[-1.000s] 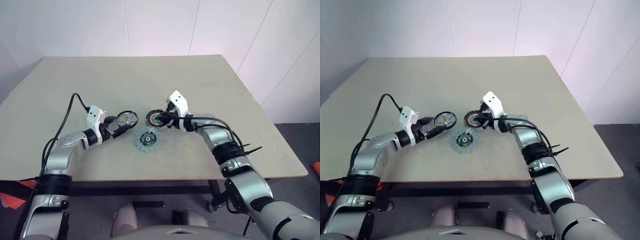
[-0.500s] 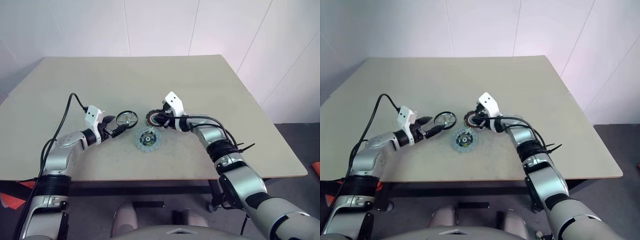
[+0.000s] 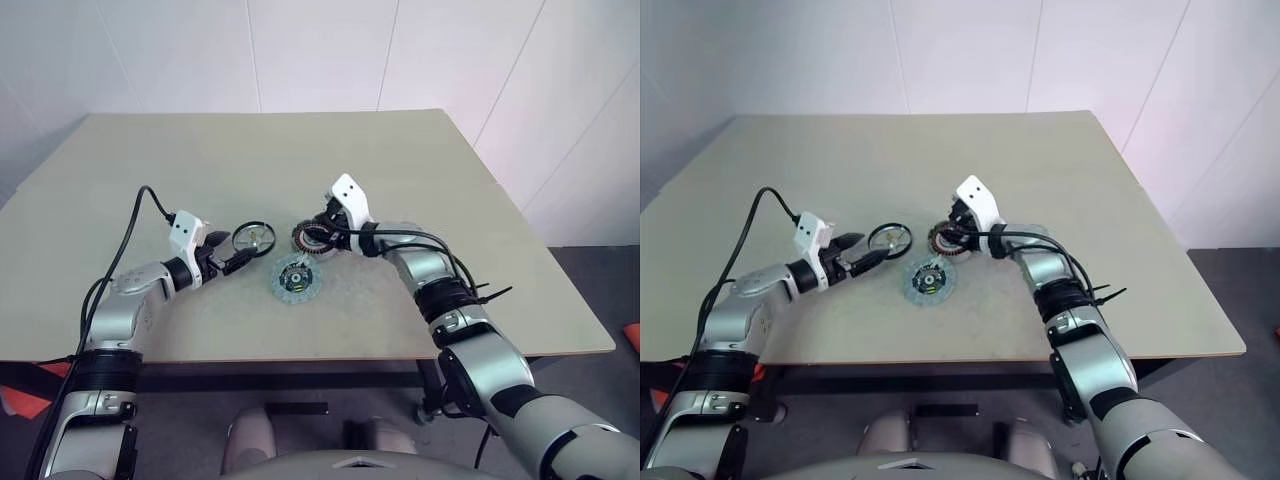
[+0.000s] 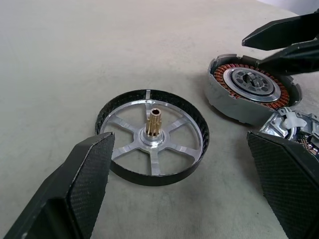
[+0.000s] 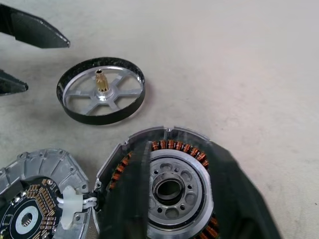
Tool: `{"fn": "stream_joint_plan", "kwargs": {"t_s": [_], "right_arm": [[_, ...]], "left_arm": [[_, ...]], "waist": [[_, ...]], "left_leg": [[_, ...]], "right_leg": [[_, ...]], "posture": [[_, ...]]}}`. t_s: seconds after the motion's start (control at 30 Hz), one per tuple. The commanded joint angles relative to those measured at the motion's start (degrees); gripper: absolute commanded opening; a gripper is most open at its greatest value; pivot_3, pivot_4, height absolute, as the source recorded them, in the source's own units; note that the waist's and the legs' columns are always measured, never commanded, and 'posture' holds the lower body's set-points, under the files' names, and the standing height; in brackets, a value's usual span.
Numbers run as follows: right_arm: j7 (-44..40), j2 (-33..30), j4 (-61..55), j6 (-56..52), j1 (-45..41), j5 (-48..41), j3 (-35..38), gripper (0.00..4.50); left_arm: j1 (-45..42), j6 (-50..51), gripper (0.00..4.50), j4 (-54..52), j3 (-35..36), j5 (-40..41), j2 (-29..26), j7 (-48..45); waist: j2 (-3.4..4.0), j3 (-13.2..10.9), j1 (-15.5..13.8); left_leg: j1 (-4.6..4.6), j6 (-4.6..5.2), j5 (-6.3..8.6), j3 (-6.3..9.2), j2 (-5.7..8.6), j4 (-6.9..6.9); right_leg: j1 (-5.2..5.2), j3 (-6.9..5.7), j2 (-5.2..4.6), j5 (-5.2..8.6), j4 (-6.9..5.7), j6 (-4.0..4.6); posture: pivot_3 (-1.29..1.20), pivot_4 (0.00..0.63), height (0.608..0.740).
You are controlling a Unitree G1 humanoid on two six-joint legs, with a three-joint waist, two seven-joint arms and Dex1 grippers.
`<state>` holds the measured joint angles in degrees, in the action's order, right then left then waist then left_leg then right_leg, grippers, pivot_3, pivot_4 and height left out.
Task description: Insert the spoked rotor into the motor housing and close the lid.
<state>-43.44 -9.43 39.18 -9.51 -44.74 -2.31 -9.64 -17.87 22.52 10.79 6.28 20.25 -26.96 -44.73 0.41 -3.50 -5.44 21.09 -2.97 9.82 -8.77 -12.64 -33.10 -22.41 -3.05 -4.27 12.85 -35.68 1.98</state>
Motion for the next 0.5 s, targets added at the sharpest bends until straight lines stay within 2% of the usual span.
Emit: {"fn": "stream_joint_plan", "kwargs": {"t_s": [0.03, 0.07, 0.1, 0.37, 0.5], "right_arm": [[0.2, 0.2, -1.5, 0.2, -2.0, -0.7, 1.1, 0.55], [0.3, 0.3, -1.2, 0.3, -1.9, -0.6, 1.1, 0.16], [0.6, 0.3, -0.8, 0.4, -2.0, -0.4, 1.0, 0.05], [0.6, 3.5, 4.7, 0.9, -1.0, 0.1, -0.2, 0.05], [3.2, 4.7, 9.4, 2.3, -1.2, 1.7, -0.1, 0.05]], "left_arm": [[-1.0, -0.9, 4.50, -1.1, 0.7, 0.4, -0.4, 0.0], [-1.0, -0.9, 4.50, -1.1, 0.7, 0.4, -0.4, 0.0], [-1.0, -0.9, 4.50, -1.0, 0.7, 0.3, -0.4, 0.0], [-1.1, -0.7, 4.50, -1.0, 0.7, 0.3, -0.5, 0.1], [-1.1, -0.7, 4.50, -1.1, 0.7, 0.2, -0.6, 0.1]], "waist": [[0.00, 0.0, 0.0], [0.00, 0.0, 0.0], [0.00, 0.0, 0.0], [0.00, 0.0, 0.1], [-0.01, 0.0, 0.2]], "left_leg": [[0.00, 0.00, 0.00, 0.00, 0.00, 0.00], [0.00, 0.00, 0.00, 0.00, -0.01, 0.00], [0.00, 0.00, 0.00, 0.00, -0.01, 0.00], [-0.01, 0.00, 0.00, 0.00, -0.01, 0.00], [-0.05, 0.00, 0.00, 0.00, -0.02, 0.01]], "right_leg": [[0.00, 0.00, 0.00, 0.00, 0.00, 0.00], [-0.01, 0.00, 0.00, 0.00, 0.00, 0.00], [-0.01, 0.00, 0.00, 0.00, 0.00, 0.00], [-0.01, 0.00, 0.01, 0.00, 0.00, 0.00], [0.02, 0.00, 0.01, 0.00, 0.00, 0.01]], "posture": [[0.00, 0.000, 0.740], [0.00, 0.000, 0.740], [0.00, 0.000, 0.740], [0.00, 0.000, 0.740], [0.00, 0.000, 0.740]]}}
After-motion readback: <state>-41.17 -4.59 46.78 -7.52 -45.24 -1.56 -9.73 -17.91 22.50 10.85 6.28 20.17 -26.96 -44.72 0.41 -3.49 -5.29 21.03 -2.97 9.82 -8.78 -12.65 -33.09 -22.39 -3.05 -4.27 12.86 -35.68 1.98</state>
